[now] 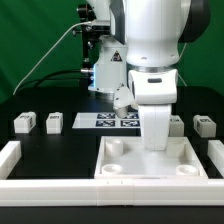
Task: Assemble one leg
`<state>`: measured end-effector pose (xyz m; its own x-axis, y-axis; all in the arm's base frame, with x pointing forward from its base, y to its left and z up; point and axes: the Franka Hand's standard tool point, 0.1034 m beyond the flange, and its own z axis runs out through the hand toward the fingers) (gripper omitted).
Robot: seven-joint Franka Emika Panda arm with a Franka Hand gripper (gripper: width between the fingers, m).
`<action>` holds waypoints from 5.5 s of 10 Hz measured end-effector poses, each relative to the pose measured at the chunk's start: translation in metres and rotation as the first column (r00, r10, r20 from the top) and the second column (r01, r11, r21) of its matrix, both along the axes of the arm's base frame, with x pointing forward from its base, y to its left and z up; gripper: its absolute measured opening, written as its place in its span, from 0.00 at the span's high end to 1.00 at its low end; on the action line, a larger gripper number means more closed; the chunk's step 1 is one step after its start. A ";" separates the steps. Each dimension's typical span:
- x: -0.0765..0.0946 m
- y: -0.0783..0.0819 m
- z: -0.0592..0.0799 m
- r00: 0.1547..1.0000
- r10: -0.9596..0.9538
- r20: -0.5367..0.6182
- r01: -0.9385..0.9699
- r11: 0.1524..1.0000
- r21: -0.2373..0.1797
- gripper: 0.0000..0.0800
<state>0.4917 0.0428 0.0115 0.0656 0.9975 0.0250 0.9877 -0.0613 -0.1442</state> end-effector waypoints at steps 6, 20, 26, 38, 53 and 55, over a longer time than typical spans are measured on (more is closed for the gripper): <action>0.005 0.038 0.000 0.999 0.045 0.009 -0.045 0.999 0.019 0.90; 0.004 0.036 0.022 0.994 -0.103 0.047 0.103 0.995 -0.001 0.19; 0.002 0.035 0.017 0.987 -0.157 0.037 0.157 0.988 -0.006 0.19; -0.002 0.070 0.043 0.393 -0.917 0.066 0.920 0.391 -0.037 0.19; -0.050 0.138 0.023 0.233 -0.972 0.034 0.851 0.186 -0.492 0.19; -0.057 0.139 0.016 0.235 -0.971 0.033 0.851 0.189 -0.490 0.19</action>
Offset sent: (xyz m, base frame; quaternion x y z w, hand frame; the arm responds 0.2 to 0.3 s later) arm 0.0048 0.0354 -0.0109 0.0166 -0.0055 -0.0292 0.9994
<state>0.4348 0.1815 0.0279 0.8760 0.1287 -0.4647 0.1123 -0.9917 -0.0630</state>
